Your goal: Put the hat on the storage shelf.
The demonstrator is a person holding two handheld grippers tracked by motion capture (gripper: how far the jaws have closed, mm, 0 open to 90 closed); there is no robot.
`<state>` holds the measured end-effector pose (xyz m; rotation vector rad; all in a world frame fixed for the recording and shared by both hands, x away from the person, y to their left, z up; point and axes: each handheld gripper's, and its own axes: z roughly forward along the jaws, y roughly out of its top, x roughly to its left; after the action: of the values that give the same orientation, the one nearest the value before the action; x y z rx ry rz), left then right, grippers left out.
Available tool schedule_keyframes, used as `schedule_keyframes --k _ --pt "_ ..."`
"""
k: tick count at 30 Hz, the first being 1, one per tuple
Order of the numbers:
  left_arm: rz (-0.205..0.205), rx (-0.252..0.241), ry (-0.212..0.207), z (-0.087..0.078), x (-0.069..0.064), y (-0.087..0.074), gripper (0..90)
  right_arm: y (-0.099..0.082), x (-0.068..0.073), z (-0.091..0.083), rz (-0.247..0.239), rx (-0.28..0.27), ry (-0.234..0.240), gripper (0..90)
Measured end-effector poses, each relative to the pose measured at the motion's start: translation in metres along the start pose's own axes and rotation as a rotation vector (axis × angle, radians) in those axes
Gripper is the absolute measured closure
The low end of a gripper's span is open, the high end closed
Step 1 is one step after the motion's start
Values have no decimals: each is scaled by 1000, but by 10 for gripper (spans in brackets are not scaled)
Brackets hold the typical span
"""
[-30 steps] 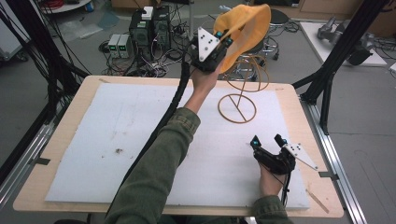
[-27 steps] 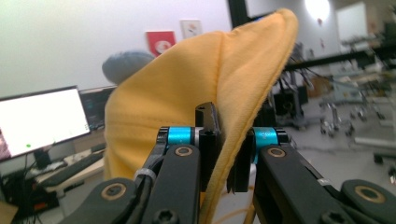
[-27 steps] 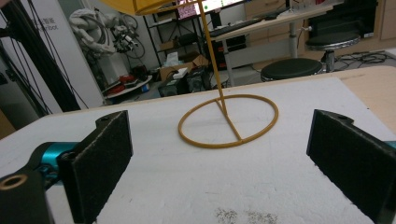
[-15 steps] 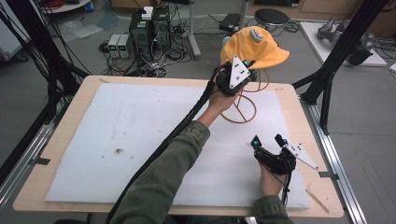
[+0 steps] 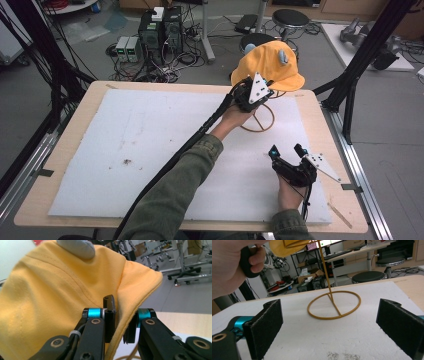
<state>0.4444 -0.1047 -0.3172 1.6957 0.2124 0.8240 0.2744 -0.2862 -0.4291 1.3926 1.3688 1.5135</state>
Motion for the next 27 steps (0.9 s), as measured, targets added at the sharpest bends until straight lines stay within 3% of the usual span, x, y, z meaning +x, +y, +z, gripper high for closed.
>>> schedule_keyframes --k 6,8,15,18,24,27 --pt "-8 56 -60 2 -2 -9 803 0 0 0 0 -1 1 58" --pt "3 65 -63 1 -3 -11 791 0 0 0 2 0 2 58" --pt "-17 58 -71 1 -3 -11 760 0 0 0 2 0 0 58" --pt "-45 57 -66 1 -4 -12 660 0 0 0 4 1 1 58" --pt "-53 51 -74 0 -6 -14 443 0 1 -1 0 3 5 58" --pt "-59 49 -104 -1 -6 -14 303 0 1 0 6 10 4 58"
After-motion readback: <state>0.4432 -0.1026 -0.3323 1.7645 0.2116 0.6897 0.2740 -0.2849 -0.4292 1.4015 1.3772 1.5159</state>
